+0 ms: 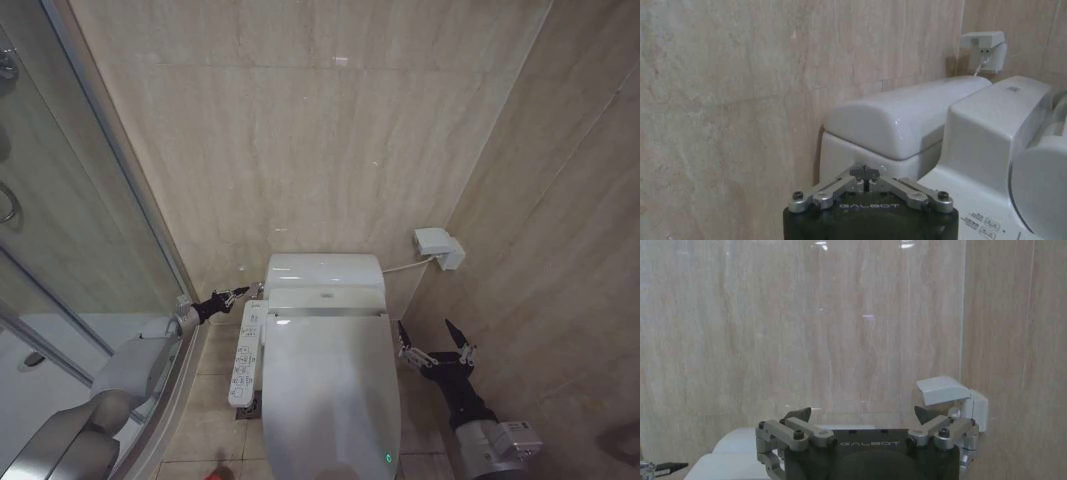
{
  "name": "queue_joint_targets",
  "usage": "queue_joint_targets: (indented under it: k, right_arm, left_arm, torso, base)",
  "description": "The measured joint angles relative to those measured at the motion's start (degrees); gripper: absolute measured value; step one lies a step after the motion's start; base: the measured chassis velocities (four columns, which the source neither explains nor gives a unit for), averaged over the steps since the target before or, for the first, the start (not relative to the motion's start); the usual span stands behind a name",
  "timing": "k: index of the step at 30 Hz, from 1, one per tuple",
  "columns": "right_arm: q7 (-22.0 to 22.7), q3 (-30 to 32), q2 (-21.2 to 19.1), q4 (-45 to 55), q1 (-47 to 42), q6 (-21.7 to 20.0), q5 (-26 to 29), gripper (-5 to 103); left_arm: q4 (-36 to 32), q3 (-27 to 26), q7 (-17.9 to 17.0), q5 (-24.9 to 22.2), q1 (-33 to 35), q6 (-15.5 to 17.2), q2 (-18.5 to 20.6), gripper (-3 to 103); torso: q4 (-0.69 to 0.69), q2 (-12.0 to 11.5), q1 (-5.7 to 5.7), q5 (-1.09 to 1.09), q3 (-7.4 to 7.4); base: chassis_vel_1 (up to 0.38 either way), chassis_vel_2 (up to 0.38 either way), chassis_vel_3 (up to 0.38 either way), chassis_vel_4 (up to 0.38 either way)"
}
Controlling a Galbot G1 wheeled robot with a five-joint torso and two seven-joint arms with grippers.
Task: Open the toilet lid, clean the toilet bowl with a toilet brush, close the toilet lid, and flush.
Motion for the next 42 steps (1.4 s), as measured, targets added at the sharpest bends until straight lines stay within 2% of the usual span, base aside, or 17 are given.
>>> queue_joint_targets:
  k: [33,38,42]
  right_arm:
    - [0.0,0.0,0.0,0.0,0.0,0.0,0.0,100]
    - [0.0,0.0,0.0,0.0,0.0,0.0,0.0,100]
    - [0.0,0.0,0.0,0.0,0.0,0.0,0.0,100]
  left_arm:
    - [0.4,-0.3,0.9,0.9,0.4,0.3,0.0,0]
    - [0.1,-0.4,1.7,0.9,0.8,0.3,0.1,0]
    - [0.1,-0.3,2.7,1.0,0.9,0.3,0.1,0]
  torso:
    - [-0.01,0.0,0.02,0.00,0.00]
    - [0.01,0.0,0.05,0.00,0.01]
    - [-0.02,0.0,0.01,0.00,0.00]
  base:
    - [-0.017,0.020,0.017,-0.016]
    - [-0.054,0.074,0.059,-0.057]
    - [0.000,0.000,0.000,0.000]
